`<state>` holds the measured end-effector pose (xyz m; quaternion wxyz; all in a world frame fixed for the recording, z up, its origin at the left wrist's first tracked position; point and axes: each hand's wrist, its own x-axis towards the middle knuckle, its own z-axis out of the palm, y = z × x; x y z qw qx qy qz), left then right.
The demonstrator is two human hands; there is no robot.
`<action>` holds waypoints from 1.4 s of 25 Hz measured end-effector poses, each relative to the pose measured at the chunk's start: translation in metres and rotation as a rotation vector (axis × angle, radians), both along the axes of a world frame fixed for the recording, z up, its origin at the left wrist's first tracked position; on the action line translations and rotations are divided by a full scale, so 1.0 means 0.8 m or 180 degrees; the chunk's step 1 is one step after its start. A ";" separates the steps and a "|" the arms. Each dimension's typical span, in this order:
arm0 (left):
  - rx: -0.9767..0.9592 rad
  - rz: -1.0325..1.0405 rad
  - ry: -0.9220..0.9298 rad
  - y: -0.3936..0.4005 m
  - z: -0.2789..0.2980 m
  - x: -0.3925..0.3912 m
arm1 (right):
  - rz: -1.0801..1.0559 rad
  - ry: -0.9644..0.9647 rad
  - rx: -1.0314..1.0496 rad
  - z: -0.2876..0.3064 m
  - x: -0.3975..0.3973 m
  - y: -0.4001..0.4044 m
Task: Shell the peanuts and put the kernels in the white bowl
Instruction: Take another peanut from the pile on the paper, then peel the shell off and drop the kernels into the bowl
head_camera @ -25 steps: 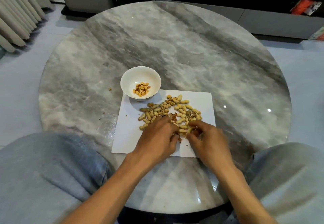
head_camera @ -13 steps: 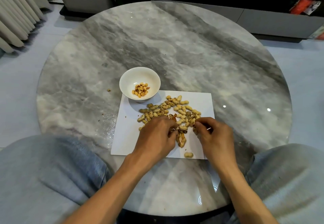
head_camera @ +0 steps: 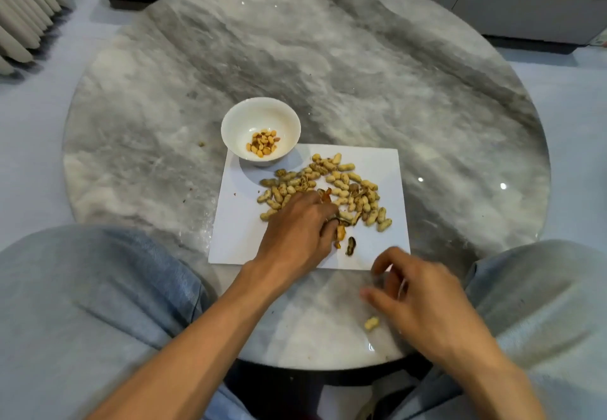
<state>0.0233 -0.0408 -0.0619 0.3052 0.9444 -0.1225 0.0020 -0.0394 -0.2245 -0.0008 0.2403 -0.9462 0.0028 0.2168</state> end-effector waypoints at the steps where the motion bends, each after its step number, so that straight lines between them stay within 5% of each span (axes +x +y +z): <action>1: -0.0022 0.0000 0.0014 -0.001 0.000 -0.001 | 0.0257 0.0425 -0.0146 -0.004 -0.017 -0.001; 3: -0.0058 0.0004 -0.0026 -0.002 0.000 0.001 | 0.0621 0.0707 -0.0385 -0.020 -0.037 0.000; 11: -0.0183 0.0069 -0.0026 0.006 0.007 0.000 | 0.0243 -0.0145 0.0080 -0.035 -0.040 0.013; 14: -0.0249 0.0182 -0.0018 0.010 0.013 0.003 | 0.0492 0.0096 0.0375 -0.035 -0.060 0.032; 17: -0.0259 0.0139 0.0081 0.011 0.017 0.004 | 0.0704 -0.0289 0.0321 -0.055 -0.066 0.053; 25: 0.0364 -0.0287 0.0083 0.005 0.007 0.000 | -0.0885 -0.0804 0.1205 -0.045 0.012 0.026; 28: 0.0277 -0.0259 0.0166 0.010 0.004 -0.002 | -0.1283 -0.0516 0.1682 -0.047 0.043 0.023; 31: -0.0292 0.0124 0.0321 0.008 0.016 0.001 | -0.1571 -0.0268 0.2230 -0.041 0.051 0.027; 35: -0.2347 0.0353 0.1139 0.001 0.054 0.004 | -0.1779 -0.0303 0.2966 -0.023 0.066 0.026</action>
